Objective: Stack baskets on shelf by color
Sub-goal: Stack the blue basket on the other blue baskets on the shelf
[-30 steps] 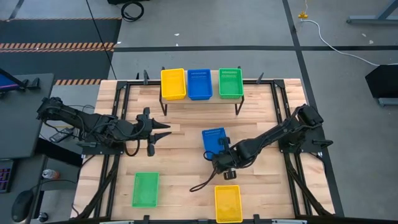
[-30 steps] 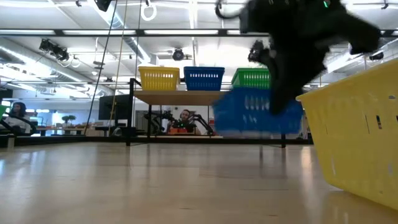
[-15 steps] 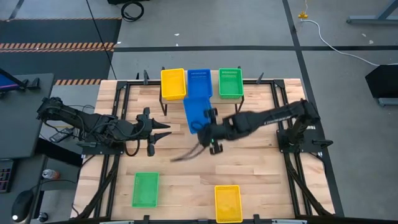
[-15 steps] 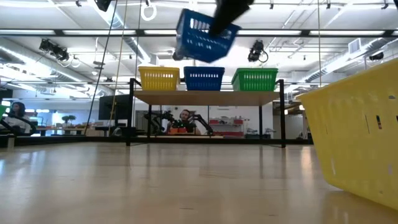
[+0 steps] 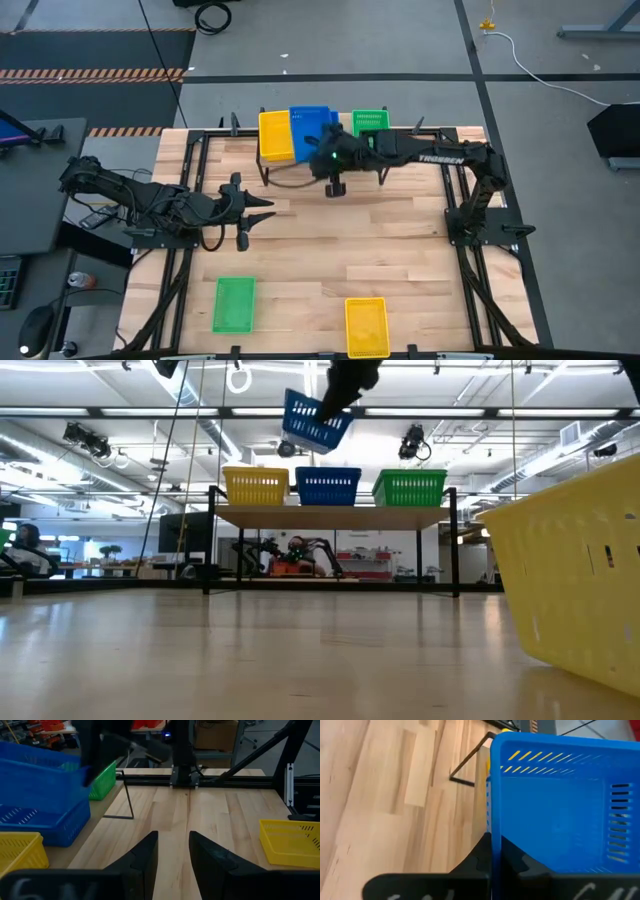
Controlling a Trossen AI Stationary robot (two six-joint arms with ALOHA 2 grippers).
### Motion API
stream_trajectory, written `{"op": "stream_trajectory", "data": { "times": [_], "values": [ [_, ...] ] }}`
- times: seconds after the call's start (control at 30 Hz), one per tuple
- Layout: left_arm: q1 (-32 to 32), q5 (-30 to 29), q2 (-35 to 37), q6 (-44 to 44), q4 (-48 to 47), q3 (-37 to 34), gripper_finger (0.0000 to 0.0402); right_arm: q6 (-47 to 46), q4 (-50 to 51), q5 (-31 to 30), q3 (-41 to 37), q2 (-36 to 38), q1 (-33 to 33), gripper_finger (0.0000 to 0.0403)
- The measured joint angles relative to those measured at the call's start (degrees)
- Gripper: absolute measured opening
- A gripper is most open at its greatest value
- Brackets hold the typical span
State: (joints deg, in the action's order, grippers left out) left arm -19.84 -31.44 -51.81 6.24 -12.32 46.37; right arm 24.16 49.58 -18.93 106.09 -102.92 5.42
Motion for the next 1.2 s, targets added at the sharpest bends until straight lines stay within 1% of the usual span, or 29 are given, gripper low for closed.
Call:
{"op": "stream_trajectory", "data": {
  "times": [0.07,0.13,0.4,0.67,0.8,1.2],
  "values": [
    [0.0,0.0,0.0,0.0,0.0,0.0,0.0117,0.0,-0.2,2.4,0.0,-0.2,2.1,0.001],
    [0.0,0.0,0.0,0.0,0.0,0.0,0.0117,0.0,-0.2,3.4,-0.3,-0.2,3.8,0.0011],
    [0.0,0.0,0.0,-0.6,0.0,0.0,0.0117,-0.3,2.7,4.1,-0.5,-0.2,7.5,0.0011],
    [0.0,0.0,0.0,-0.5,0.0,0.0,0.0117,-0.6,3.5,4.6,-0.5,-0.2,8.3,0.0011],
    [0.0,0.0,0.0,-0.4,0.0,0.0,0.0117,-2.2,3.5,6.9,-0.5,-0.2,8.7,0.0012],
    [0.0,0.0,0.0,-0.4,0.0,0.0,0.0117,-3.7,6.6,7.1,-0.6,-0.2,9.1,0.0012]
  ]
}}
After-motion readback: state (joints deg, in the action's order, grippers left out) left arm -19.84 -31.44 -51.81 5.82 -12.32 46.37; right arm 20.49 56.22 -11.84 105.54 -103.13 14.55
